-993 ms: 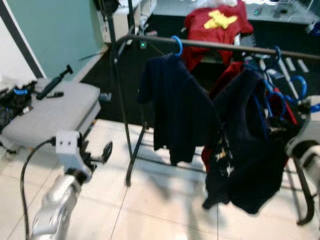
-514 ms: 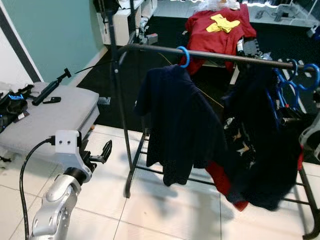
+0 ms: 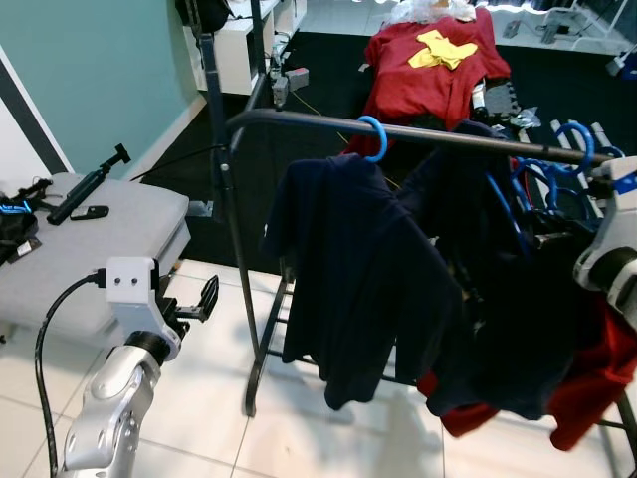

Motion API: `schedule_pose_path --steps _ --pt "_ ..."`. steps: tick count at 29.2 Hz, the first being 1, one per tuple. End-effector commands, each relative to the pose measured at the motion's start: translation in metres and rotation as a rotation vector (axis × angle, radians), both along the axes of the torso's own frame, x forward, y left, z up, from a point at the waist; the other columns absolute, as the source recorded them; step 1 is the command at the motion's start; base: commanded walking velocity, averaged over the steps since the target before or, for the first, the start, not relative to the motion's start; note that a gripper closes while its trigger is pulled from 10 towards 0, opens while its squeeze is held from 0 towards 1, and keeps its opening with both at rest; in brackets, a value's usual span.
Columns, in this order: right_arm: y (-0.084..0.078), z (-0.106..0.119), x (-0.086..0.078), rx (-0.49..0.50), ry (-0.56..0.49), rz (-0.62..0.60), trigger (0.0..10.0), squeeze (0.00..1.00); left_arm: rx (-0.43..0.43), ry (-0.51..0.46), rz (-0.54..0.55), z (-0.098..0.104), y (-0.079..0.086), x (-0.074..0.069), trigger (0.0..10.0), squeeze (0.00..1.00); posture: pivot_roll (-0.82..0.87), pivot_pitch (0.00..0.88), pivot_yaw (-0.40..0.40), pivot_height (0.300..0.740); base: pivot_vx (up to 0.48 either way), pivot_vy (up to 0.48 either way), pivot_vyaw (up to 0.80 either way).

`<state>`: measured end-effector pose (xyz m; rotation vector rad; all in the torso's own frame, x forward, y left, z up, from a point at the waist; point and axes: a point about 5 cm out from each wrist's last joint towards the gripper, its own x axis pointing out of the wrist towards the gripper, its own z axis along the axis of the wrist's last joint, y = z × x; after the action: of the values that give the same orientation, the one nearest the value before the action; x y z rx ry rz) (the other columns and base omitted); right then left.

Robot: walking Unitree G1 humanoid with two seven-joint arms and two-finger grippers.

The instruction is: Hang hanger

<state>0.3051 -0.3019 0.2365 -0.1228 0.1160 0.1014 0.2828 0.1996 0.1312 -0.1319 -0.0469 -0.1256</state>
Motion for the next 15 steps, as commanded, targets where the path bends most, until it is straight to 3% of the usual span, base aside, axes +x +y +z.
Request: schedule_pose_path --steps 1,5,15 --pt "0.005 0.003 0.002 -0.010 -0.012 0.017 10.0 0.00 0.006 0.034 0.023 -0.007 0.005 -0.004 10.0 0.00 -0.02 0.134 -0.013 0.740 0.000 0.000 0.00" --pt "-0.001 -0.005 0.008 -0.010 0.005 -0.065 10.0 0.00 -0.006 0.044 0.053 -0.008 0.008 -0.003 10.0 0.00 -0.02 0.136 -0.011 0.740 0.000 0.000 0.00" --pt "-0.001 -0.009 0.019 0.036 -0.008 -0.066 10.0 0.00 -0.029 0.042 0.088 -0.007 0.012 -0.003 10.0 0.00 -0.01 0.146 -0.014 0.740 0.000 0.000 0.00"
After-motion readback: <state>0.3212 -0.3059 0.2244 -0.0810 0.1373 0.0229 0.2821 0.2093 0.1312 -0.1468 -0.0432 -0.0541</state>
